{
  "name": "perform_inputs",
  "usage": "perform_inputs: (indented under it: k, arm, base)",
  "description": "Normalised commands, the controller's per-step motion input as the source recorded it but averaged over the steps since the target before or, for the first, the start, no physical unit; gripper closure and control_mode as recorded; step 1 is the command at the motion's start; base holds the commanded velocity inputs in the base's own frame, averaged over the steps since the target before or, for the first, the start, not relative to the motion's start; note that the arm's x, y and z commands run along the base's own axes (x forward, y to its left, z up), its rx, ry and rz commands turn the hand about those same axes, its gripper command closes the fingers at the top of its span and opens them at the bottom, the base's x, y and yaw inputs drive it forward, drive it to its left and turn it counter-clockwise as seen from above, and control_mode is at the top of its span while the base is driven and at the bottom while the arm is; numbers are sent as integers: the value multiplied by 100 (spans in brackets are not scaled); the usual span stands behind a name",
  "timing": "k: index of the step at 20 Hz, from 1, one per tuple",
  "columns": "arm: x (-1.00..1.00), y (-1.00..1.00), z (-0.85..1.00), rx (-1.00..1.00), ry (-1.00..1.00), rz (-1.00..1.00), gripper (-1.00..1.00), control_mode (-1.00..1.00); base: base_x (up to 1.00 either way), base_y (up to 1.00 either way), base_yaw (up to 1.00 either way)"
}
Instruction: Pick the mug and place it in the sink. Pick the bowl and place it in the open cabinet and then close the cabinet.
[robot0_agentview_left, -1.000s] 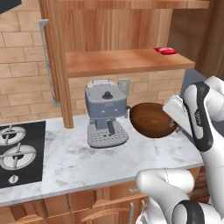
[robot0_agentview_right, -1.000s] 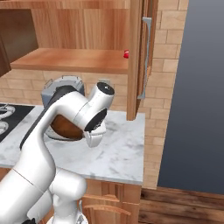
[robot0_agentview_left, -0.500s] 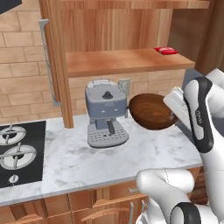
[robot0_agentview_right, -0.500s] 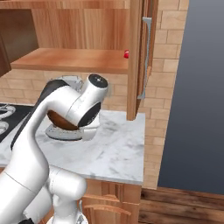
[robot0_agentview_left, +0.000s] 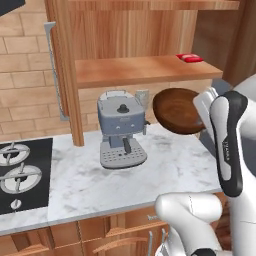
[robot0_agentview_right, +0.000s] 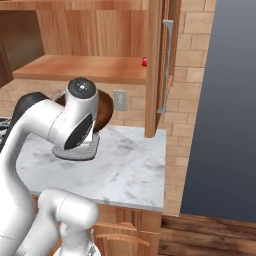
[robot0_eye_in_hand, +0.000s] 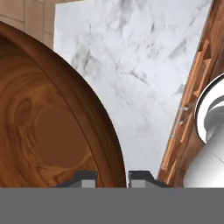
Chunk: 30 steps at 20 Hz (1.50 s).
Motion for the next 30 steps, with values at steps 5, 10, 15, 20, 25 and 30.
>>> perform_inputs:
  k: [5, 10, 15, 20, 25, 30]
  arm:
    - [-45, 2, 26, 0, -22, -14, 100, -100]
    - [-24, 8, 41, -1, -3, -5, 100, -100]
    - [5, 22, 72, -2, 0, 0, 100, -100]
    - [46, 2, 58, 0, 1, -2, 100, -100]
    - [88, 0, 23, 0, 8, -5, 100, -100]
    - [82, 0, 7, 0, 13, -2, 100, -100]
  base:
    - [0, 0, 0]
    - [0, 0, 0]
    - [0, 0, 0]
    - [0, 0, 0]
    - [0, 0, 0]
    - [0, 0, 0]
